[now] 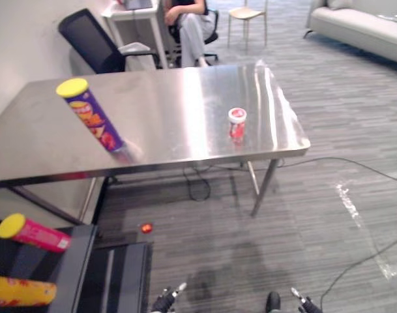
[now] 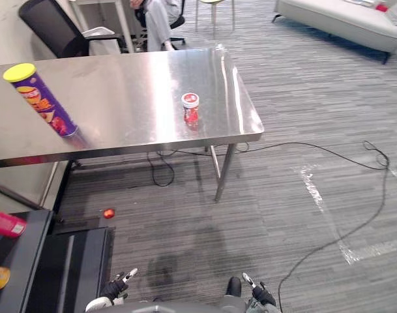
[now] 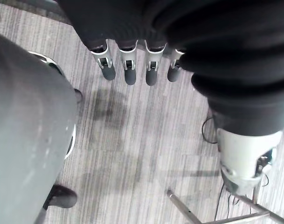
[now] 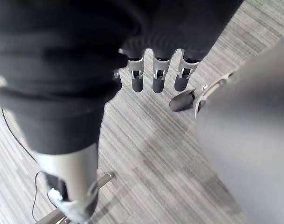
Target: Put the gum and the chips on the shelf.
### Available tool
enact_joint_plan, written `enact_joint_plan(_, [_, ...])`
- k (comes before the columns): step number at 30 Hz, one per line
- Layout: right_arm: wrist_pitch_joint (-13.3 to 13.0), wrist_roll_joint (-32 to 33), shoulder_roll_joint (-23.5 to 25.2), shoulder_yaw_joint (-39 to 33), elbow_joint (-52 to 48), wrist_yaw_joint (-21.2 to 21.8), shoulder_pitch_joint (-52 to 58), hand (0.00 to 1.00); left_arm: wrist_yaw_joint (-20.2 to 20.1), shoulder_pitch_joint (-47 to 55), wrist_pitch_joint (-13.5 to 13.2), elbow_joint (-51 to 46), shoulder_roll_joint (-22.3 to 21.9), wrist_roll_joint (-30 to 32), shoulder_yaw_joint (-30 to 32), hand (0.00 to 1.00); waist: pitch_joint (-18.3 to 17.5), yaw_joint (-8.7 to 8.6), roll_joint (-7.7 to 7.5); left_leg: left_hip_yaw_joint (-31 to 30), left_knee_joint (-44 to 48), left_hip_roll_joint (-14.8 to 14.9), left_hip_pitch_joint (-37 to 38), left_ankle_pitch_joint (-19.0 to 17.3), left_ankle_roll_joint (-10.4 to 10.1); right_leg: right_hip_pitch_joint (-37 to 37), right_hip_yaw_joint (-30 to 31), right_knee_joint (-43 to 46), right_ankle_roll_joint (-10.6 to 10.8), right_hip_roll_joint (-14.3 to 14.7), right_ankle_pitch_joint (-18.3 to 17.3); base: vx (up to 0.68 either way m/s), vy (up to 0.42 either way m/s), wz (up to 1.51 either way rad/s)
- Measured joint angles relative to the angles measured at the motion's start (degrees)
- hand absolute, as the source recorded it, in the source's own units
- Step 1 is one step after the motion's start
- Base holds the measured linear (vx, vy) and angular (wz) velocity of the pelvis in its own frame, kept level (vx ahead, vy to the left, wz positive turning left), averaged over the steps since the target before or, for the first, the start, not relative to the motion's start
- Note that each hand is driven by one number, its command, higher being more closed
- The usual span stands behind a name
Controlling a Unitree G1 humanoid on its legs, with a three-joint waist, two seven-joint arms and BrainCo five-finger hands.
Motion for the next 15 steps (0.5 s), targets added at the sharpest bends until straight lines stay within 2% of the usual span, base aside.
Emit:
enact_joint_plan(3, [0.0, 0.0, -0.4, 0.0, 0.2, -0.4, 0.6, 0.0, 0.1, 0.0, 0.0, -0.3, 0.0, 0.0, -0.3, 0.0, 0.1, 0.4, -0.2, -0.4, -0.1, -0.8, 0.1, 0.0, 0.1, 0.4, -1.4, 0.0, 0.4, -0.8, -0.3, -0.09, -0.011, 0.03])
enact_joint_plan(4, [0.0, 0.0, -0.5, -0.1, 0.2, -0.4, 0.6, 0.0, 0.1, 0.0, 0.0, -0.7, 0.2, 0.0, -0.1, 0.0, 0.3, 0.73, -0.67, -0.6, -0.2, -1.1, -0.1, 0.0, 0.1, 0.4, -1.7, 0.0, 1.3, -1.4, -1.2, -0.1, -0.034, 0.06])
enact_joint_plan(6, [0.0, 0.1, -0.9, -1.2, 0.2, -0.5, 0.4, 0.0, 0.2, 0.1, 0.0, -0.7, 0.1, 0.0, 0.4, 0.0, 0.2, 0.61, -0.74, -2.2, -0.8, -1.6, -0.6, 0.3, -0.1, 0.3, -2.9, 0.0, 1.1, -1.6, -2.3, -0.09, -0.038, 0.23])
enact_joint_plan(10, [0.0, 0.2, -2.0, -9.7, 0.2, -0.7, -0.5, 0.0, 0.2, 0.6, 0.0, -1.1, 0.1, 0.1, 2.7, 0.0, -0.4, 0.85, -0.74, -3.6, -2.6, -1.8, -0.6, 1.5, -0.3, 0.4, -4.1, 0.0, 1.1, -1.5, -2.5, 0.0, -0.026, 0.21])
enact_joint_plan(13, [0.0, 0.3, -6.2, -16.3, -1.9, -2.0, -2.2, 0.0, 0.1, 1.8, -0.1, -1.7, 0.2, 0.1, 3.9, 0.0, -1.3, 0.85, -0.74, -4.2, -3.1, -1.9, -0.6, 2.1, 0.2, 0.4, -4.5, 0.0, 1.2, -1.5, -2.2, 0.05, -0.006, 0.07])
enact_joint_plan(15, [-0.2, 0.3, -8.8, -17.5, -5.6, -3.1, -2.8, 0.0, -0.1, 2.2, -0.2, -2.4, 0.2, 0.0, 4.4, 0.0, -1.5, 0.81, -0.74, -4.5, -3.1, -1.9, -0.6, 2.1, 0.2, 0.4, -4.5, 0.0, 1.2, -1.4, -2.2, 0.05, 0.004, 0.01])
